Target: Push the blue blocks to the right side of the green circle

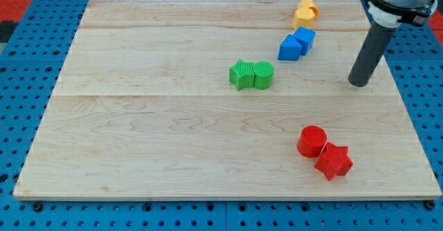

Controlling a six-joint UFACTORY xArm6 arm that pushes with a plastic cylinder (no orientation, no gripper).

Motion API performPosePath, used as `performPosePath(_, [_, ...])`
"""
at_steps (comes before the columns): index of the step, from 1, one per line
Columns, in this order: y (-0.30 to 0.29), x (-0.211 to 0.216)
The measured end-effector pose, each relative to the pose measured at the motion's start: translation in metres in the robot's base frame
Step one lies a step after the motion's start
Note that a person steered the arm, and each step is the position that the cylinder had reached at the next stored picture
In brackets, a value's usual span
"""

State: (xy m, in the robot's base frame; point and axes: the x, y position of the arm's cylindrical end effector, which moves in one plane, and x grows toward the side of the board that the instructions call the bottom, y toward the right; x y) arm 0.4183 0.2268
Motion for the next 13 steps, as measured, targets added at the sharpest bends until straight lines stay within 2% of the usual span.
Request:
performPosePath(1, [0.000,0.000])
performPosePath(5, [0.009,-0.123])
performPosePath(8, [-0.110,-0.121])
performPosePath(13, [-0.127,-0.074])
